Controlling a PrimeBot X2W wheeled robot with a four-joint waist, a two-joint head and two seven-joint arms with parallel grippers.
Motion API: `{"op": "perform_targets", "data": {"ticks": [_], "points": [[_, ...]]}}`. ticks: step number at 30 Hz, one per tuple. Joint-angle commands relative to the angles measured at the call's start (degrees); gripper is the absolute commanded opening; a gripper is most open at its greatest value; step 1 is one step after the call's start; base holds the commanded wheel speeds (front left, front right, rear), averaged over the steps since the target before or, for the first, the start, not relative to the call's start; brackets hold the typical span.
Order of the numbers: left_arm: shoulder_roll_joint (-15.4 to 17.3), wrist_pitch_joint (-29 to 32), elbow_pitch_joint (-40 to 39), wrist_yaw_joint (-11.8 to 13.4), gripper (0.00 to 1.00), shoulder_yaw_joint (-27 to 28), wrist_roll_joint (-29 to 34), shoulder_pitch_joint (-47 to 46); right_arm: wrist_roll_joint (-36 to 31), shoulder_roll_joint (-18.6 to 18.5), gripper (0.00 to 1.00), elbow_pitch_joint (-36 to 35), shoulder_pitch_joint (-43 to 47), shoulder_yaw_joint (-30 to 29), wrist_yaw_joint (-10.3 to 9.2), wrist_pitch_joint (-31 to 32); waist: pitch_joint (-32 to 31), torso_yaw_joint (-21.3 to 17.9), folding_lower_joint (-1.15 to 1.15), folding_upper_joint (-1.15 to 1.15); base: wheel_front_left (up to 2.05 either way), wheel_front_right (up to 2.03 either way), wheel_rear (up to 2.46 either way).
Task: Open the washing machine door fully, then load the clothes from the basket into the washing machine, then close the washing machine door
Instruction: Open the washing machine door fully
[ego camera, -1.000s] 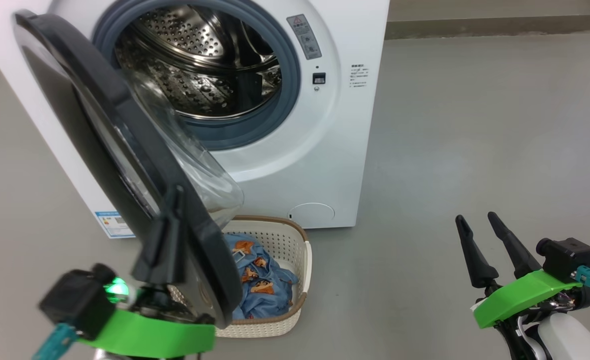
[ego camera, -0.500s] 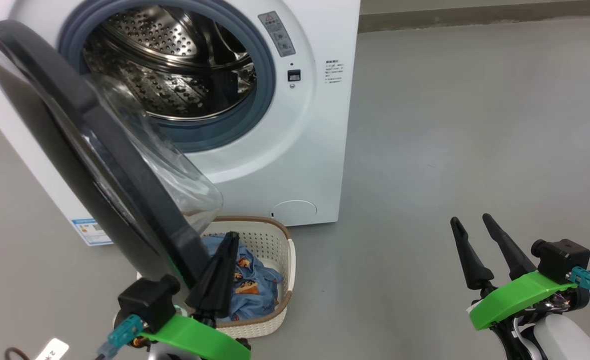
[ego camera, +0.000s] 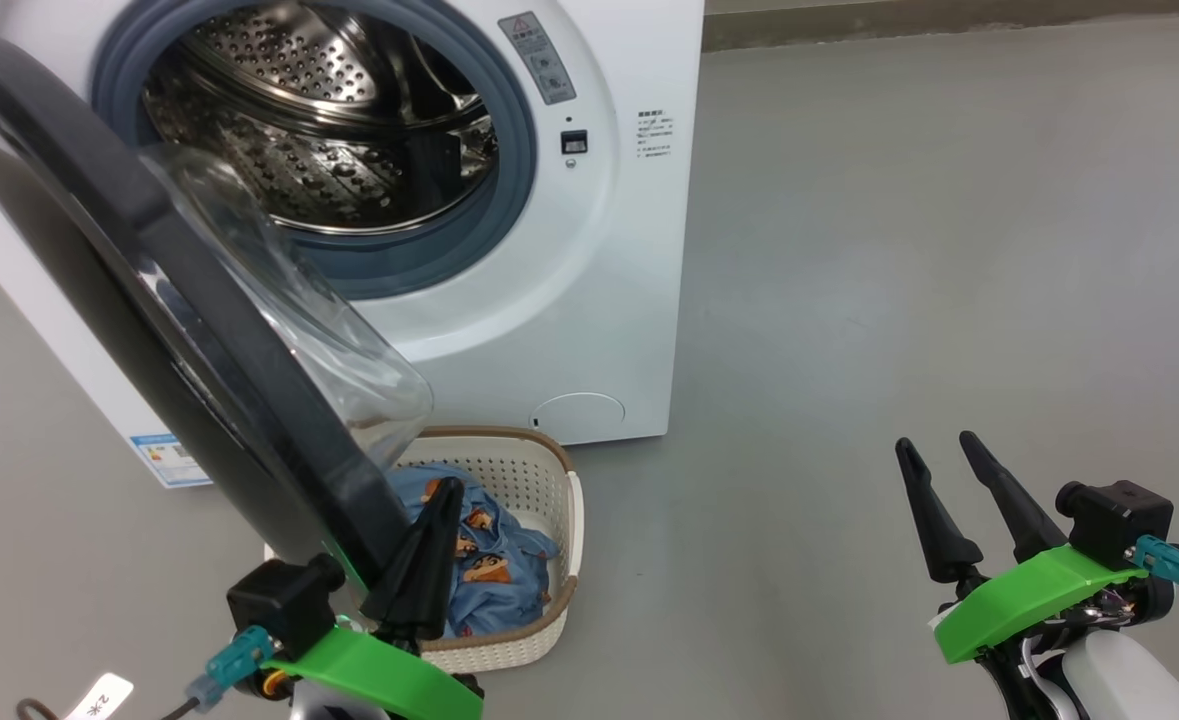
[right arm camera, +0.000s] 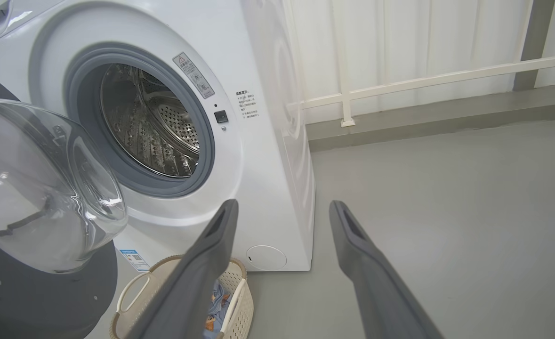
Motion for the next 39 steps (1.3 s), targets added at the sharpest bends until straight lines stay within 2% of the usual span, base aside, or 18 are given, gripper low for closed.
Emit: {"op": "perform_targets", "data": {"ticks": [1,25,39], "points": [[0.94,-0.58,-0.79,0.65,0.0,2.7,-0.68,-2.75,0.33,-0.17,1.0,-0.93,-1.63,0.84,0.33,-0.7,-0.03,0.63,0.0,0.0,0.0,0.0,0.0],[5.4,1.65,-4.25,2.37,0.0,4.11,-1.5,1.69,0.24,0.83,1.0,-0.49,-1.22,-0.11,0.33,-0.7,0.36,10.78,0.0,0.0,0.0,0.0,0.0],[8.27,3.03,-6.27,5.33,0.0,6.87,-1.89,3.22,-0.06,1.22,1.0,-0.66,-0.89,-0.81,0.33,-0.7,0.13,17.74,0.0,0.0,0.0,0.0,0.0]]}}
